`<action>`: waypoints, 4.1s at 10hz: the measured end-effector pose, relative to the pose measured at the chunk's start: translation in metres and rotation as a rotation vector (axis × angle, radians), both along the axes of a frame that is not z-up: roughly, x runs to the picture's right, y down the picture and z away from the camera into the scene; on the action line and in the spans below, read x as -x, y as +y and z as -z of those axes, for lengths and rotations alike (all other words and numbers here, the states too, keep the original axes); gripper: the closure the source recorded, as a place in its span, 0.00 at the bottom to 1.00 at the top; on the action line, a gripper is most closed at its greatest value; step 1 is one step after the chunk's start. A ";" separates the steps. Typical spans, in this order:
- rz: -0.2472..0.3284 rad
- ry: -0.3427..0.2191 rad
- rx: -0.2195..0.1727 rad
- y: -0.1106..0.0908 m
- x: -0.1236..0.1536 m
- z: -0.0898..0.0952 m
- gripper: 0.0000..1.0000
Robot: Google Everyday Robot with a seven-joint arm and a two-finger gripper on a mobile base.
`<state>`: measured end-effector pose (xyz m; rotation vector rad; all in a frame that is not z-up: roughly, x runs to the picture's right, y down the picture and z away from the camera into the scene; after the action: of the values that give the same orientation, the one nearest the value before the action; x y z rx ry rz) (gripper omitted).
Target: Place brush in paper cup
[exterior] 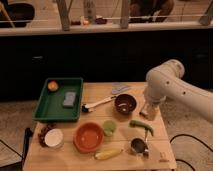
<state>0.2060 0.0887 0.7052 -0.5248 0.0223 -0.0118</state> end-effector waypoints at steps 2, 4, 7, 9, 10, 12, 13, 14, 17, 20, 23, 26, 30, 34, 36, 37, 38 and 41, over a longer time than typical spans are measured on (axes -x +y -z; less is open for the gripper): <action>0.014 -0.011 -0.008 -0.003 0.015 -0.005 0.20; 0.024 -0.023 -0.015 -0.004 0.022 -0.009 0.20; 0.044 -0.052 -0.027 -0.008 0.061 -0.018 0.20; 0.053 -0.063 -0.030 -0.009 0.066 -0.022 0.20; 0.055 -0.068 -0.030 -0.010 0.068 -0.024 0.20; 0.067 -0.086 -0.028 -0.014 0.089 -0.030 0.20; 0.073 -0.096 -0.028 -0.015 0.099 -0.034 0.20; 0.075 -0.102 -0.028 -0.017 0.103 -0.037 0.20; 0.086 -0.119 -0.026 -0.022 0.116 -0.046 0.20; 0.098 -0.133 -0.013 -0.026 0.134 -0.060 0.20; 0.109 -0.150 0.002 -0.030 0.153 -0.075 0.20; 0.122 -0.162 0.022 -0.030 0.168 -0.093 0.20; 0.124 -0.173 0.048 -0.026 0.178 -0.117 0.20; 0.120 -0.189 0.079 -0.017 0.193 -0.143 0.20; 0.116 -0.189 0.101 -0.008 0.194 -0.157 0.20; 0.112 -0.191 0.111 -0.004 0.197 -0.163 0.20; 0.108 -0.195 0.118 -0.001 0.200 -0.168 0.20; 0.087 -0.206 0.151 0.014 0.205 -0.188 0.20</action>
<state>0.0009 0.1022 0.8930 -0.6709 -0.1584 -0.1531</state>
